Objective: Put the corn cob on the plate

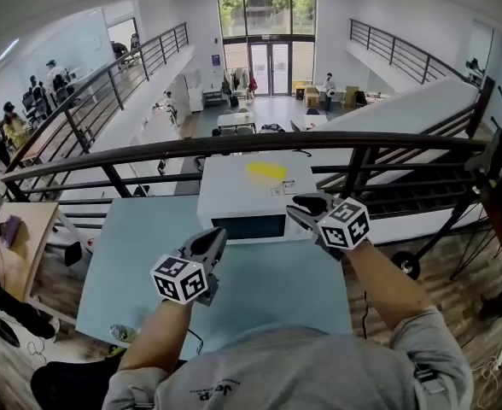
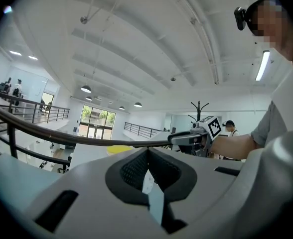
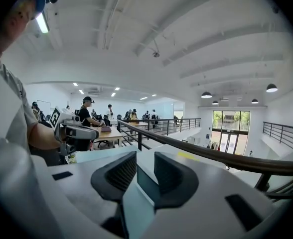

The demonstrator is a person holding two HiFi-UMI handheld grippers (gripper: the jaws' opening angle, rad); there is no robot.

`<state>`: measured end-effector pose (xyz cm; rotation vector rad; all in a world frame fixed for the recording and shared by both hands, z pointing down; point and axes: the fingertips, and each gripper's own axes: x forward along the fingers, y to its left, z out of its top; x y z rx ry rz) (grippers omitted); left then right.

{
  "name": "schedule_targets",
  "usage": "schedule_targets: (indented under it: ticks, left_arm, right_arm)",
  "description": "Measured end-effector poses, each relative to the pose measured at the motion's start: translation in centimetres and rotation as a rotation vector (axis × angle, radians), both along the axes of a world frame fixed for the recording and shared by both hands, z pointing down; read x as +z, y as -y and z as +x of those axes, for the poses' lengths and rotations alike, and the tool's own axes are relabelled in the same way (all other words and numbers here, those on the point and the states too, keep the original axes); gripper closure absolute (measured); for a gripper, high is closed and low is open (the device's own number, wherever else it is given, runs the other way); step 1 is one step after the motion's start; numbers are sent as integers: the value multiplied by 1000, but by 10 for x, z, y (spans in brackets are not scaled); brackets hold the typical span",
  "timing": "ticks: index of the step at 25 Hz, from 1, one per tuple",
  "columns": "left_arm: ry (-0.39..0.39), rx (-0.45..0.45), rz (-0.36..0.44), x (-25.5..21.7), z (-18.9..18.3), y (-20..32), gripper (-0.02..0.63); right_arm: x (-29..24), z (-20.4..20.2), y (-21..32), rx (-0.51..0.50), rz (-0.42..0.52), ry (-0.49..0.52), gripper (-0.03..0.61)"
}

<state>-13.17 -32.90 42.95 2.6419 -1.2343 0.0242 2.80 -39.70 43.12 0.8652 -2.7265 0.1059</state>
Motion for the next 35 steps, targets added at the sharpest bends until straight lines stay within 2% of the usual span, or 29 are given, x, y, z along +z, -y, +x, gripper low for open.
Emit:
schedule_targets:
  ticks: [7,12,23,29,35]
  left_arm:
    - [7,-8,2,9,-2,-49,606]
    - [25,-17,-3,19,7,-82,606]
    - [5,-44,-71,59,12,-137,606]
    - [-9,-53,-119,77,16,-160,606]
    - [-17,-82,-135,84,9,-175,606]
  right_arm:
    - [11,12,-48,38,-16,85,524]
    - [21,23,-86,31,-27,112,549]
    - [51,35,-156,33,-79,182,560]
    - [70,42,-177,41,-134,201,560]
    - [82,43,-188,42,-161,208,560]
